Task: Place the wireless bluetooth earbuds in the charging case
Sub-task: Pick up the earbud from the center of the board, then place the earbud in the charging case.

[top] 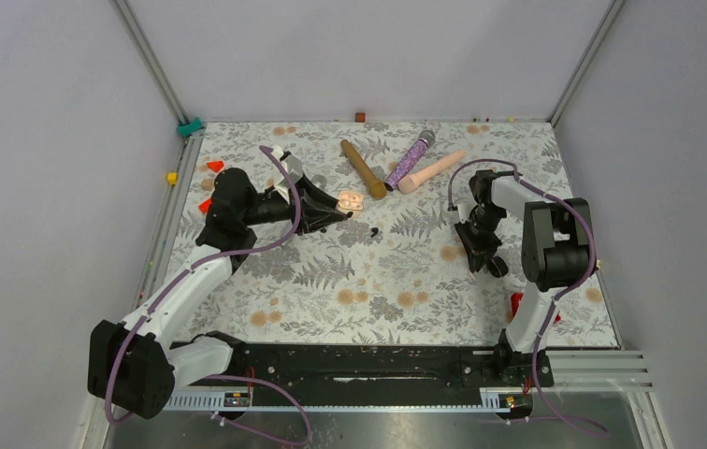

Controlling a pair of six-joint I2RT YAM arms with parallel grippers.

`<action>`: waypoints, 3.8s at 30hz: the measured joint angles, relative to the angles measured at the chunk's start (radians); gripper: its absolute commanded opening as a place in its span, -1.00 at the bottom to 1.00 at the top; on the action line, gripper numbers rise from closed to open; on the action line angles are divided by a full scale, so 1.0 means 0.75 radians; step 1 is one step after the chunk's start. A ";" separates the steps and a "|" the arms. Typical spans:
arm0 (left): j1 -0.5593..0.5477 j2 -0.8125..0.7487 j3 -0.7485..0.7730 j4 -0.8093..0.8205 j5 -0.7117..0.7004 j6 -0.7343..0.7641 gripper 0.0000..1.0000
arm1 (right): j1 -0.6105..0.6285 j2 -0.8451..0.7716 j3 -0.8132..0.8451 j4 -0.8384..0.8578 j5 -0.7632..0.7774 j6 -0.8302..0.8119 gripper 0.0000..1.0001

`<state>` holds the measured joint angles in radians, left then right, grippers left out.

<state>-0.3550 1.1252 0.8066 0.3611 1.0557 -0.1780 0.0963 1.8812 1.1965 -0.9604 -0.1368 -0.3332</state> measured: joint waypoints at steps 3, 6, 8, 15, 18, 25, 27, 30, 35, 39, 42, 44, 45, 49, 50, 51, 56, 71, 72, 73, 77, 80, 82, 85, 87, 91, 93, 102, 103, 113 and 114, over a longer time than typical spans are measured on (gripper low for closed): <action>-0.004 0.001 0.000 0.000 -0.001 -0.001 -1.00 | 0.000 -0.003 0.010 -0.001 -0.057 0.001 -0.77; -0.013 0.004 0.000 0.001 -0.001 -0.004 -1.00 | 0.000 -0.038 0.027 0.001 -0.120 0.004 -0.78; -0.020 0.009 0.000 0.001 -0.002 -0.007 -1.00 | 0.000 -0.093 0.044 -0.001 -0.173 0.010 -0.80; -0.060 0.057 -0.020 0.058 -0.026 -0.031 -1.00 | 0.000 -0.406 0.124 0.102 -0.395 0.113 -0.82; -0.069 0.062 -0.050 0.097 -0.055 -0.039 -1.00 | 0.001 -0.545 0.131 0.222 -0.475 0.213 -0.81; -0.075 0.071 -0.068 0.154 -0.106 -0.021 -1.00 | 0.059 -0.749 0.126 0.576 -0.591 0.488 -0.80; -0.075 0.084 -0.059 0.166 -0.094 -0.019 -1.00 | 0.089 -0.793 0.107 0.705 -0.614 0.563 -0.80; -0.075 0.112 -0.037 0.181 -0.079 -0.025 -1.00 | 0.144 -0.873 0.052 0.906 -0.646 0.681 -0.80; -0.076 0.144 -0.036 0.294 -0.057 -0.094 -1.00 | 0.251 -1.006 -0.094 1.245 -0.680 0.838 -0.80; -0.082 0.144 -0.096 0.508 -0.034 -0.191 -1.00 | 0.320 -1.078 -0.197 1.442 -0.711 0.945 -0.80; -0.096 0.142 -0.135 0.596 -0.006 -0.217 -1.00 | 0.343 -1.095 -0.264 1.563 -0.725 1.010 -0.81; -0.106 0.140 -0.159 0.642 0.009 -0.219 -1.00 | 0.349 -1.096 -0.310 1.622 -0.743 1.040 -0.81; -0.109 0.139 -0.173 0.669 0.014 -0.222 -1.00 | 0.354 -1.096 -0.332 1.650 -0.753 1.050 -0.81; -0.114 0.139 -0.226 0.798 0.031 -0.262 -1.00 | 0.375 -1.099 -0.414 1.782 -0.812 1.078 -0.81; -0.114 0.139 -0.241 0.845 0.031 -0.279 -1.00 | 0.379 -1.100 -0.432 1.813 -0.823 1.085 -0.81; -0.114 0.139 -0.252 0.879 0.031 -0.293 -1.00 | 0.383 -1.101 -0.452 1.855 -0.839 1.095 -0.82; -0.114 0.139 -0.274 0.992 0.030 -0.340 -1.00 | 0.400 -1.101 -0.500 1.995 -0.905 1.129 -0.83; -0.114 0.130 -0.282 1.029 0.026 -0.364 -1.00 | 0.469 -1.100 -0.539 2.100 -0.964 1.034 -0.87; -0.114 0.128 -0.282 1.030 0.026 -0.367 -1.00 | 0.474 -1.100 -0.539 2.100 -0.963 1.026 -0.87; -0.114 0.126 -0.283 1.033 0.026 -0.368 -1.00 | 0.478 -1.099 -0.539 2.100 -0.963 1.013 -0.87; -0.114 0.123 -0.283 1.054 0.026 -0.380 -1.00 | 0.499 -1.089 -0.541 2.101 -0.962 0.987 -0.89; -0.114 0.122 -0.283 1.062 0.026 -0.390 -1.00 | 0.512 -1.083 -0.550 2.101 -0.962 0.969 -0.89; -0.114 0.122 -0.283 1.067 0.026 -0.394 -1.00 | 0.518 -1.081 -0.554 2.100 -0.962 0.958 -0.90; -0.114 0.122 -0.283 1.074 0.026 -0.399 -1.00 | 0.520 -1.077 -0.554 2.100 -0.962 0.945 -0.91; -0.114 0.122 -0.283 1.079 0.026 -0.402 -1.00 | 0.523 -1.075 -0.554 2.100 -0.962 0.936 -0.91; -0.114 0.122 -0.283 1.082 0.026 -0.407 -1.00 | 0.534 -1.072 -0.554 2.100 -0.962 0.920 -0.92; -0.114 0.122 -0.283 1.083 0.026 -0.410 -1.00 | 0.538 -1.071 -0.554 2.099 -0.962 0.911 -0.92; -0.114 0.122 -0.283 1.089 0.025 -0.427 -1.00 | 0.546 -1.065 -0.554 2.093 -0.962 0.879 -0.93; -0.114 0.122 -0.283 1.089 0.025 -0.428 -1.00 | 0.547 -1.064 -0.554 2.090 -0.962 0.877 -0.93; -0.114 0.119 -0.284 1.093 0.026 -0.427 -1.00 | 0.557 -1.058 -0.554 2.025 -0.958 0.848 -0.65; -0.113 0.119 -0.284 1.093 0.026 -0.427 -1.00 | 0.557 -1.058 -0.554 2.025 -0.958 0.849 -0.60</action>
<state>-0.4400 1.2144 0.5934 1.1809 1.0756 -0.4984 0.5144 1.0874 0.7811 0.5587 -0.8555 0.3038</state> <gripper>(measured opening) 0.282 0.186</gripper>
